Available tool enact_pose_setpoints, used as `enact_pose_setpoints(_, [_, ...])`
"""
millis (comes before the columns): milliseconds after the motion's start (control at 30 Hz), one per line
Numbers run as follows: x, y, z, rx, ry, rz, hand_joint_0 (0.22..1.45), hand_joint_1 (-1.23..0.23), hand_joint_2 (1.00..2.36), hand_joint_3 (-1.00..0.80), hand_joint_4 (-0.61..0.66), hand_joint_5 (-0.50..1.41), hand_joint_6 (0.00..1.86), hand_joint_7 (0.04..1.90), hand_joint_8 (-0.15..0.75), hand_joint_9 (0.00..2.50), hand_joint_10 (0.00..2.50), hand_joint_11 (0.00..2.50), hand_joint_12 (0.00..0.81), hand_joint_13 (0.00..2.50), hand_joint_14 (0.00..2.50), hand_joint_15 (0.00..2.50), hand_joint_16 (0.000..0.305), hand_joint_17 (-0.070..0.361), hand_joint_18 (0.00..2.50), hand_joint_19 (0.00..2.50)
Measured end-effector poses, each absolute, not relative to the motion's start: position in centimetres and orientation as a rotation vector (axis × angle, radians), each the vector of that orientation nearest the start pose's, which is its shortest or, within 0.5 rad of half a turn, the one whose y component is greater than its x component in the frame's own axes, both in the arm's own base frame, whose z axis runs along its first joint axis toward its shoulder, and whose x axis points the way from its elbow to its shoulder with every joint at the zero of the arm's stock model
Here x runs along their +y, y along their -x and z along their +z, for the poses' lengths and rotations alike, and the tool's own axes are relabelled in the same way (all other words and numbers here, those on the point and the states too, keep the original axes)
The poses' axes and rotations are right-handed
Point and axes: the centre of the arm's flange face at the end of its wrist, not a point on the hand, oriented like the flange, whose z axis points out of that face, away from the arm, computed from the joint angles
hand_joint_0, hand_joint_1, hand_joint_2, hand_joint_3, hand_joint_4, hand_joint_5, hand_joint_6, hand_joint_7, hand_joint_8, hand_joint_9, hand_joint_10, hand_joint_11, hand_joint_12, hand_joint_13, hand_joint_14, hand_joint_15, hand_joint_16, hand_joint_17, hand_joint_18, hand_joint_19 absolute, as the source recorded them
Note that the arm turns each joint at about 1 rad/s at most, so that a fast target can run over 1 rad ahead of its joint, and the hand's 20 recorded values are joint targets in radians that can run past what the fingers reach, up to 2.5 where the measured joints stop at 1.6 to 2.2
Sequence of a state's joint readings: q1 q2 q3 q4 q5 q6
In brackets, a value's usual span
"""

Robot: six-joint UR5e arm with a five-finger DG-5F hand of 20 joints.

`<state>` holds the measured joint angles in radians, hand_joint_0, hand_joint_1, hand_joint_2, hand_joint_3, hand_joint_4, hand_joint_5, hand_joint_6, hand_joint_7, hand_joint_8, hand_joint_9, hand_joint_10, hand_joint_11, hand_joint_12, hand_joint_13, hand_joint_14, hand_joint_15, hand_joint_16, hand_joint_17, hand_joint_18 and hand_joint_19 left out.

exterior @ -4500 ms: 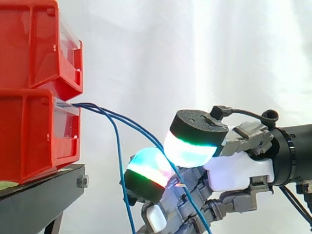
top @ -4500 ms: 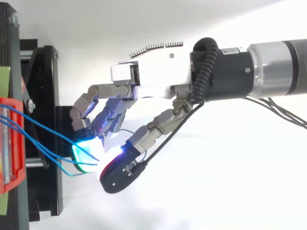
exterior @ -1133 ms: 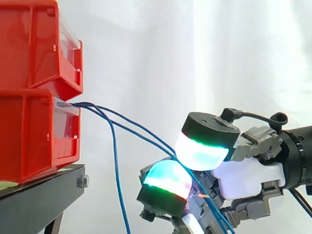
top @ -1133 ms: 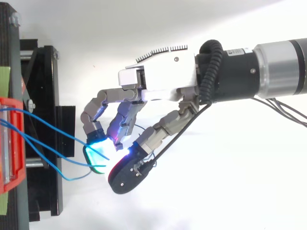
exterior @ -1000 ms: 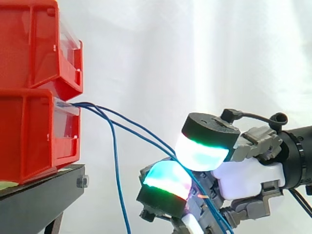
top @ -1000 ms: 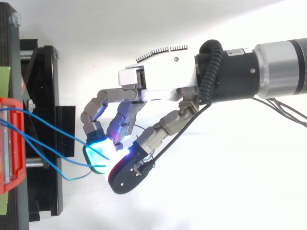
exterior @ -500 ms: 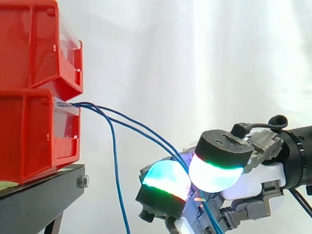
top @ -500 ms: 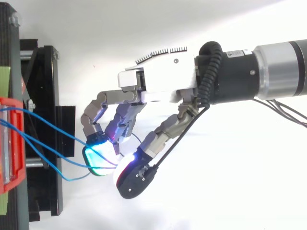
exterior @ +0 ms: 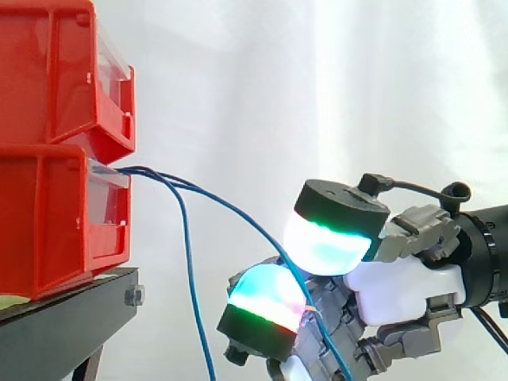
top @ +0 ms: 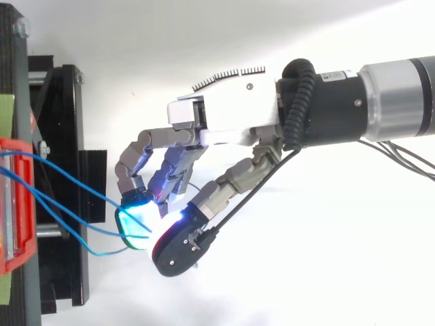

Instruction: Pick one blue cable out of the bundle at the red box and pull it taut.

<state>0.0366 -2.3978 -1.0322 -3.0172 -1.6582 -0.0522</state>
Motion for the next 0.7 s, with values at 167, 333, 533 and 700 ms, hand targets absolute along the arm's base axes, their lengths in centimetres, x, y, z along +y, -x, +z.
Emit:
enact_pose_setpoints(167, [-9.53, -77.48, 22.46, 1.445, -1.226, 1.188, 0.51, -0.7, 1.0, -0.5, 0.14, -0.15, 0.78, 1.02, 0.355, 0.81, 0.01, 0.67, 0.425, 0.68, 0.01, 0.32, 0.057, 0.129, 0.73, 0.45])
enact_pose_setpoints(333, [-9.48, -77.52, 22.52, 1.443, -1.224, 1.188, 0.52, -0.67, 1.0, -0.5, 0.14, -0.15, 0.78, 1.04, 0.36, 0.82, 0.01, 0.67, 0.425, 0.69, 0.01, 0.32, 0.057, 0.129, 0.74, 0.46])
enact_pose_setpoints(533, [-9.47, -77.52, 22.54, 1.445, -1.224, 1.189, 0.56, -0.62, 1.0, -0.5, 0.13, -0.14, 0.78, 1.05, 0.354, 0.85, 0.02, 0.67, 0.412, 0.69, 0.01, 0.32, 0.055, 0.123, 0.74, 0.48])
enact_pose_setpoints(700, [-9.43, -77.56, 22.58, 1.442, -1.223, 1.189, 0.6, -0.63, 1.01, -0.35, 0.12, -0.15, 0.79, 1.05, 0.349, 0.85, 0.02, 0.67, 0.406, 0.7, 0.01, 0.32, 0.053, 0.12, 0.74, 0.47])
